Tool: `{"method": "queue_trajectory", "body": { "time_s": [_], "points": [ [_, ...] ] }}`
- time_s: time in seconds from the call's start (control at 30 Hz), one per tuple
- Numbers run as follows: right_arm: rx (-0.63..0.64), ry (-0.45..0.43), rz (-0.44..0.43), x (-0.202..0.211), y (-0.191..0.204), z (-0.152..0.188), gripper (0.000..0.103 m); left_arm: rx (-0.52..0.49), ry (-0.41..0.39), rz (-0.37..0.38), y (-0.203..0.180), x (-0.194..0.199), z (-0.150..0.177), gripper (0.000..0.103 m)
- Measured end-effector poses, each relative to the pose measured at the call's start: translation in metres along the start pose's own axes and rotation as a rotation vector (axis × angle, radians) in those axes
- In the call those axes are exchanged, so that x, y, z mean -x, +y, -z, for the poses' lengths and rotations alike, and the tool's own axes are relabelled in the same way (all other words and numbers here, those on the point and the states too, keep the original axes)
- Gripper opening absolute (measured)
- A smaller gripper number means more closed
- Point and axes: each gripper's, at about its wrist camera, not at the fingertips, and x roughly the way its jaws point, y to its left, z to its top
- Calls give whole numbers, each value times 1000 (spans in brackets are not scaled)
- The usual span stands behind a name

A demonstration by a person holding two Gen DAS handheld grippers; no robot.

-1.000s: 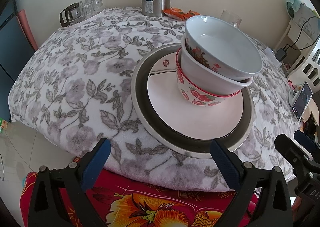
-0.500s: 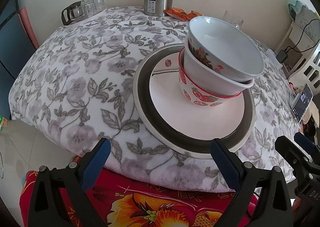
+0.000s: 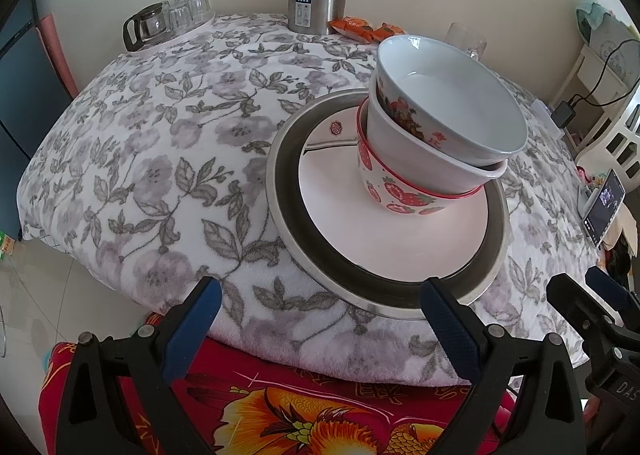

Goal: Organize plates and bowls

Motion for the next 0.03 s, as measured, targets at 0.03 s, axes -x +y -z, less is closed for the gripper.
{"method": "queue_trajectory", "body": {
  "time_s": [0.03],
  "points": [
    [0, 1, 0, 0, 0, 0, 103, -1, 0, 0, 0, 0, 0, 99]
  ]
}}
